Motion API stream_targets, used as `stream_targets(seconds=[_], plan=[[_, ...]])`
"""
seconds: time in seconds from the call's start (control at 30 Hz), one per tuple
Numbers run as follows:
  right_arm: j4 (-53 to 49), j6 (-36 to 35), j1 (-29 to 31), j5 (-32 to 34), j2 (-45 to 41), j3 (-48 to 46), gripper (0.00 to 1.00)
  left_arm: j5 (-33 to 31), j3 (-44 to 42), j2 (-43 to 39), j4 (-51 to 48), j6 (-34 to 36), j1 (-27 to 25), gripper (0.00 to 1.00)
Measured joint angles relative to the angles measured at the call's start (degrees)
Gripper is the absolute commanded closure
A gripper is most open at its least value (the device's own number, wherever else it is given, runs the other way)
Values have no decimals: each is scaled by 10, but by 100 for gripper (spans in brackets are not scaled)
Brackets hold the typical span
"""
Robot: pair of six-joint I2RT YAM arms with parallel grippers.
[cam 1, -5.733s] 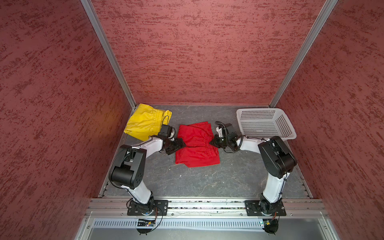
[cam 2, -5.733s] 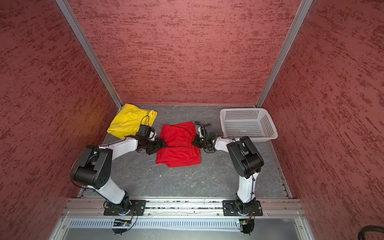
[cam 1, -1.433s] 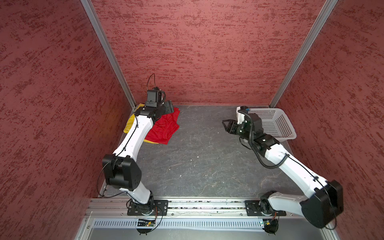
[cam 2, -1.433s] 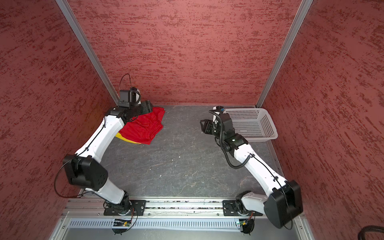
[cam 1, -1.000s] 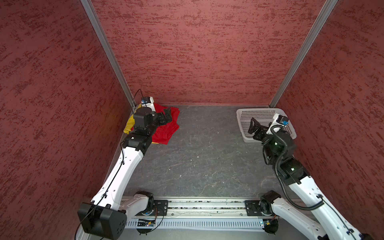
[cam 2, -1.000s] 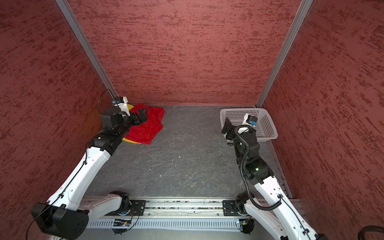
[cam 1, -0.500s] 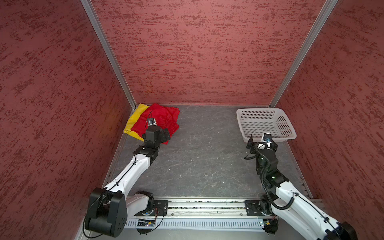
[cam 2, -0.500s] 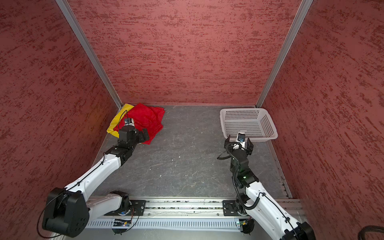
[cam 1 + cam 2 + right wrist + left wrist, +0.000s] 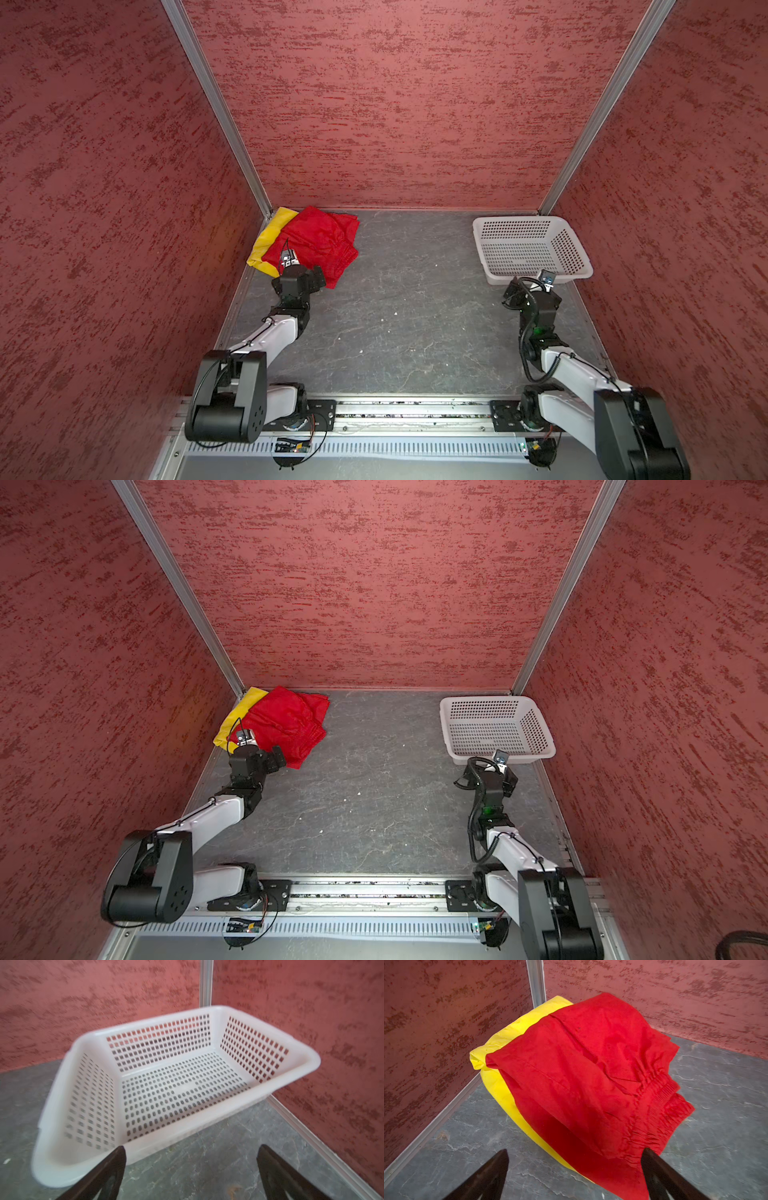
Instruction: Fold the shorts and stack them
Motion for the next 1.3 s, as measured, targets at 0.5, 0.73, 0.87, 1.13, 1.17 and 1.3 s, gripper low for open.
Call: stream_targets(seconds=[0.5,0.73,0.87,1.13,1.17,1.3], plan=[[78,17,-95,-126,218,143,1,50,-37,99,217,62,-7,1],[329,-13,-95,-238,240,-19,1,104,-80,128,295,89,-10,0],[365,-13,-95,-240,252,-52,1,122,-64,127,299,88,8,0],[372,-39,-95,-312,250,20,1,133,-62,127,301,88,10,1],[369,-42,-94,-318,250,22,1,133,-62,127,301,88,10,0],[357,-50,-88,-321,250,24,1,135,-62,127,301,88,10,0]])
